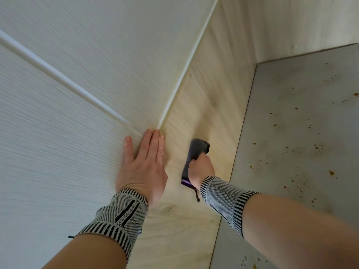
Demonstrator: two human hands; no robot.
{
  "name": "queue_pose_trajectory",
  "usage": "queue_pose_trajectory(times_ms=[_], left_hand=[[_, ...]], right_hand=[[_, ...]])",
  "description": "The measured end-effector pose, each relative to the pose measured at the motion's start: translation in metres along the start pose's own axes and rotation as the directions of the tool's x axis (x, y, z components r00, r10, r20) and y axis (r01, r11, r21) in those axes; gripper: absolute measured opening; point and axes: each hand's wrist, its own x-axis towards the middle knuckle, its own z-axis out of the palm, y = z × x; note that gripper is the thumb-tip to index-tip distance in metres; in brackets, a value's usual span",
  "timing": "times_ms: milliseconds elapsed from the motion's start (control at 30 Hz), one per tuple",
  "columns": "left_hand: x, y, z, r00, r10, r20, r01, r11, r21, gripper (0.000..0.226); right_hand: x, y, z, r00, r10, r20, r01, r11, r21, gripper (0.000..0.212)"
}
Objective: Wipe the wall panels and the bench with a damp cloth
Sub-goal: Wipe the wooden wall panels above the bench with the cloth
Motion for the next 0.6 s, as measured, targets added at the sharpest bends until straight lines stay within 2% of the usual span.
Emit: queue_pose_trajectory(times_ms=[33, 67, 167, 233, 267, 333, 367, 400, 433, 467, 533, 600], left_hand=[[0.001, 0.0, 0.001, 1.0, -0.001, -0.002, 0.001, 1.0, 0.0, 0.075], [0.001, 0.0, 0.0, 1.0, 0.0, -0.001, 0.0, 1.0, 0.001, 0.074], [0.001, -0.001, -0.001, 1.0, 0.007, 0.019, -0.007, 1.0, 0.005, 0.071], [0.001, -0.001, 0.0, 1.0, 0.008, 0.015, -0.008, 1.0, 0.012, 0.072], [0.001, -0.001, 0.001, 1.0, 0.007, 0.0, -0.007, 1.0, 0.021, 0.074], [0.0, -0.001, 0.002, 1.0, 0.009, -0.013, -0.008, 0.999, 0.033, 0.076], [-0.001, -0.001, 0.002, 1.0, 0.011, -0.012, -0.011, 0.999, 0.037, 0.076], [0.0, -0.001, 0.002, 1.0, 0.013, -0.017, -0.012, 0.999, 0.038, 0.075], [0.001, -0.002, 0.002, 1.0, 0.013, -0.024, -0.013, 0.999, 0.037, 0.074], [0.001, -0.002, 0.003, 1.0, 0.016, -0.023, -0.015, 0.999, 0.037, 0.073], [0.002, -0.003, 0.005, 1.0, 0.023, -0.021, -0.022, 0.999, 0.05, 0.071], [0.001, -0.003, 0.006, 0.999, 0.03, -0.029, -0.028, 0.998, 0.063, 0.071]], right_hand=[[-0.002, -0.005, 0.001, 1.0, -0.001, -0.011, 0.001, 1.0, -0.031, 0.039], [-0.008, -0.012, 0.005, 0.996, -0.08, -0.044, 0.078, 0.996, -0.041, 0.04], [-0.035, -0.015, 0.021, 0.899, -0.421, -0.117, 0.427, 0.904, 0.025, 0.041], [-0.038, 0.002, 0.024, 0.868, -0.484, -0.115, 0.49, 0.871, 0.038, 0.044], [-0.032, 0.011, 0.021, 0.9, -0.427, -0.089, 0.431, 0.902, 0.03, 0.045], [-0.017, 0.02, 0.011, 0.987, -0.157, -0.019, 0.157, 0.987, -0.02, 0.044], [-0.014, 0.02, 0.007, 0.999, -0.041, -0.001, 0.041, 0.998, -0.057, 0.043], [-0.014, 0.017, 0.007, 1.0, -0.017, -0.01, 0.016, 0.997, -0.08, 0.041], [-0.019, 0.009, 0.01, 0.995, -0.088, -0.048, 0.085, 0.994, -0.075, 0.039], [-0.027, 0.003, 0.016, 0.972, -0.217, -0.09, 0.214, 0.976, -0.043, 0.038], [-0.049, -0.002, 0.026, 0.882, -0.457, -0.112, 0.464, 0.885, 0.046, 0.04], [-0.052, 0.009, 0.03, 0.841, -0.531, -0.106, 0.538, 0.841, 0.054, 0.046]])
